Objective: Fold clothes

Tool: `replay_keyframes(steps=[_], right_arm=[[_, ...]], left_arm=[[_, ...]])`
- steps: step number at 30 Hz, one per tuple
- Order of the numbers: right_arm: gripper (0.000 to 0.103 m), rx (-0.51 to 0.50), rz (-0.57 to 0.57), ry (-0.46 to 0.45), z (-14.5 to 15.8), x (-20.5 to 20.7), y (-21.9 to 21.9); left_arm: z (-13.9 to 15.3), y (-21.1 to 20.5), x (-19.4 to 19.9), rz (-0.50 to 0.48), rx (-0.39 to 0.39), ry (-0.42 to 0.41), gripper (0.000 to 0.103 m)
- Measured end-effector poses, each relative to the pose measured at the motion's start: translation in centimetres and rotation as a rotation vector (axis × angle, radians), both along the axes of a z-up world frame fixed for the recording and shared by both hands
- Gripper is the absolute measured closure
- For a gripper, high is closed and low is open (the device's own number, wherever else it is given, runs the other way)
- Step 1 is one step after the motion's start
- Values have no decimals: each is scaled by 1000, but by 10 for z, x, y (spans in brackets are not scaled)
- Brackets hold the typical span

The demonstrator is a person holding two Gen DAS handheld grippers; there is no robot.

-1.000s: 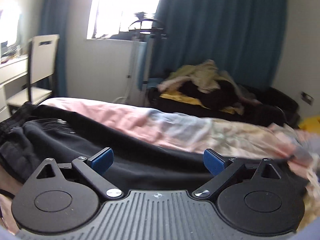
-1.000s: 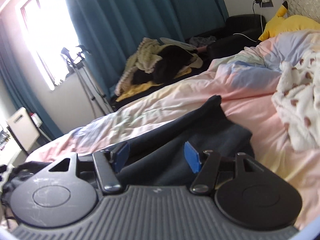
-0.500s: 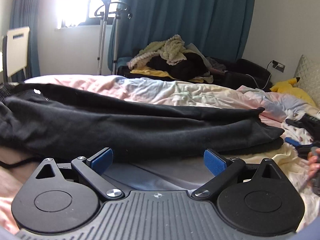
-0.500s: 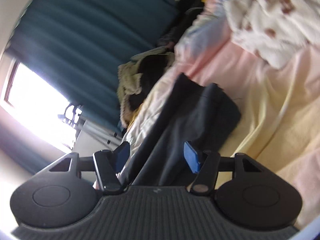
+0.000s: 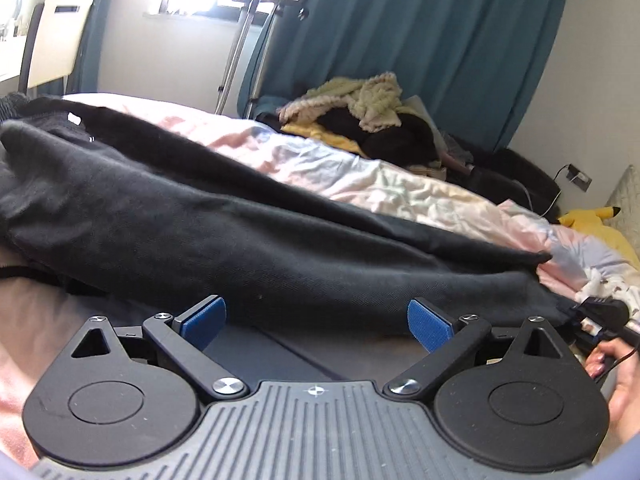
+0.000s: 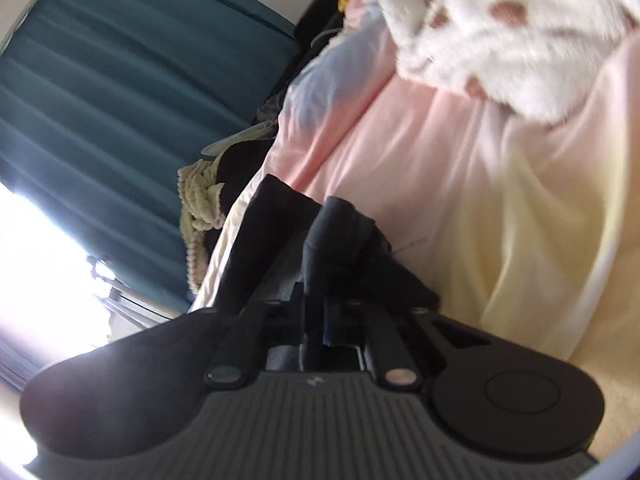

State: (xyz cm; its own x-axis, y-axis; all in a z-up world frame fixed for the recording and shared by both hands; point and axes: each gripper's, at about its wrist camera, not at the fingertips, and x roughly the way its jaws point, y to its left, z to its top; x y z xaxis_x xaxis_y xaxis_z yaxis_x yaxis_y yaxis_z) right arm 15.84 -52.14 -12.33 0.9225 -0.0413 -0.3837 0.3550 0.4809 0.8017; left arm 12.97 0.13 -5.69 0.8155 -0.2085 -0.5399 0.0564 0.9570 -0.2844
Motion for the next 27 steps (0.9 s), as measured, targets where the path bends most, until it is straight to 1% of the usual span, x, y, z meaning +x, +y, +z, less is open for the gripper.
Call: replay_keyframes(steps=[2,3,5,7,8,9,10,11,12,13,15,16,17,18,19,20,25,27], right_arm=[[98,-43,-28,-13,14,-5,5],[98,-45,-49,-36,19,-9,6],[99,-56,-81,-48,29,-20,8],[99,-49,-75,-20,29,-27,7],[98,-41,-71,11,26,-28,6],[98,-26,-62,37,20,-29,5],[98,11,-58,62,15,-30,4],[95,48,-54,88,10,-32,2],[92,90,-64,85,8,-37,-1],[92,107,-65,82,10,-41,0],[86,139,-68,77,13,-48,1],[83,147,-62,93,14,-51,2],[78,155,-56,109,16,-53,4],[66,175,-45,111,16,-55,6],[59,195,-34,113,16,-58,8],[47,211,-21,124,14,-58,10],[44,240,16,180,6,-51,14],[38,242,40,193,2,-44,13]], left_arm=[[-2,1,1,-6,-5,18,4],[-3,2,1,-7,-10,24,4],[-3,4,-2,-7,-19,25,4],[0,6,-6,-9,-24,6,4],[2,8,-8,-8,-25,-6,4],[3,9,-10,-8,-26,-16,4],[4,10,-12,-6,-27,-22,4],[6,11,-14,-1,-31,-27,4],[7,13,-15,3,-36,-32,4],[8,14,-17,7,-42,-35,4],[9,16,-17,10,-54,-29,4],[10,16,-17,8,-61,-26,4],[10,16,-18,6,-62,-24,4],[11,16,-18,5,-63,-23,4],[11,15,-19,5,-60,-21,4],[11,14,-18,4,-58,-17,4],[9,11,-17,-6,-65,14,4],[6,10,-16,-18,-70,26,4]])
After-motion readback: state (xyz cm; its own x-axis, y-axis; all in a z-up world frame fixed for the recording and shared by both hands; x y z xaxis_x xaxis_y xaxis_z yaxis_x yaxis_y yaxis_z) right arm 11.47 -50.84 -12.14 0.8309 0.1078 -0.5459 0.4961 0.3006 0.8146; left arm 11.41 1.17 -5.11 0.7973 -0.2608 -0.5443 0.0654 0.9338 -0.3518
